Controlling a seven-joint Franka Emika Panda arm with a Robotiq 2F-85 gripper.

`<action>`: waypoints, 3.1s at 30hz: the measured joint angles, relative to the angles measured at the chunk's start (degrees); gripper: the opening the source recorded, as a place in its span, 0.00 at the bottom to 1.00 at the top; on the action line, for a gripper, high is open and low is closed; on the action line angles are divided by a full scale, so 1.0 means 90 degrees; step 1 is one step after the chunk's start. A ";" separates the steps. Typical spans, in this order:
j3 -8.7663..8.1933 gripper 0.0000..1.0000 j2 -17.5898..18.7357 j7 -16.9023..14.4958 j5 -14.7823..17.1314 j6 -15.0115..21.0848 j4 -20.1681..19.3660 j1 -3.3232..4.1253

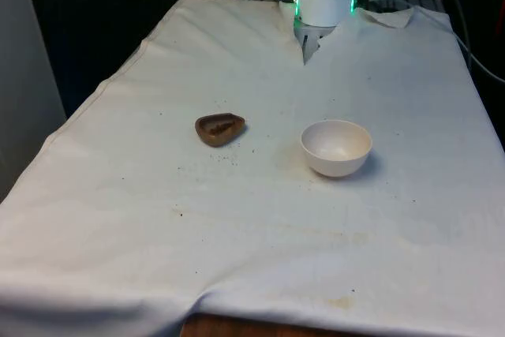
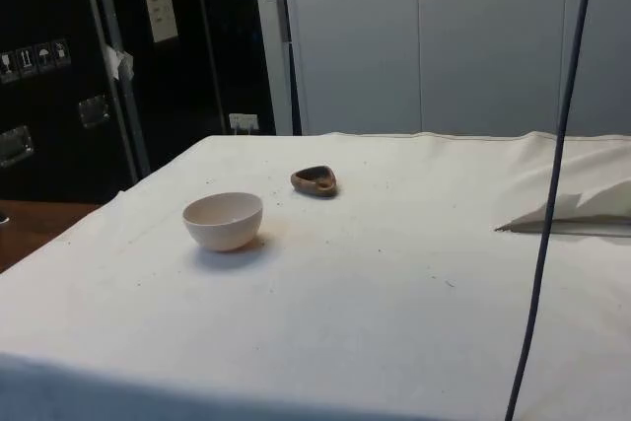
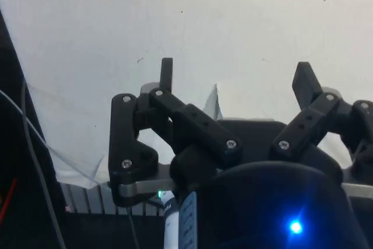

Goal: Pour the coffee beans from the cup into the bowl.

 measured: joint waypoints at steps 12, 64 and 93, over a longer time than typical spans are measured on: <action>0.0000 1.00 0.0312 -0.0006 0.0000 0.0045 0.0274 -0.0006; -0.0955 1.00 0.0166 -0.2139 0.0000 0.2241 -0.1744 -0.0286; -0.1522 1.00 0.1127 -0.3387 0.0242 0.3973 -0.1967 -0.0350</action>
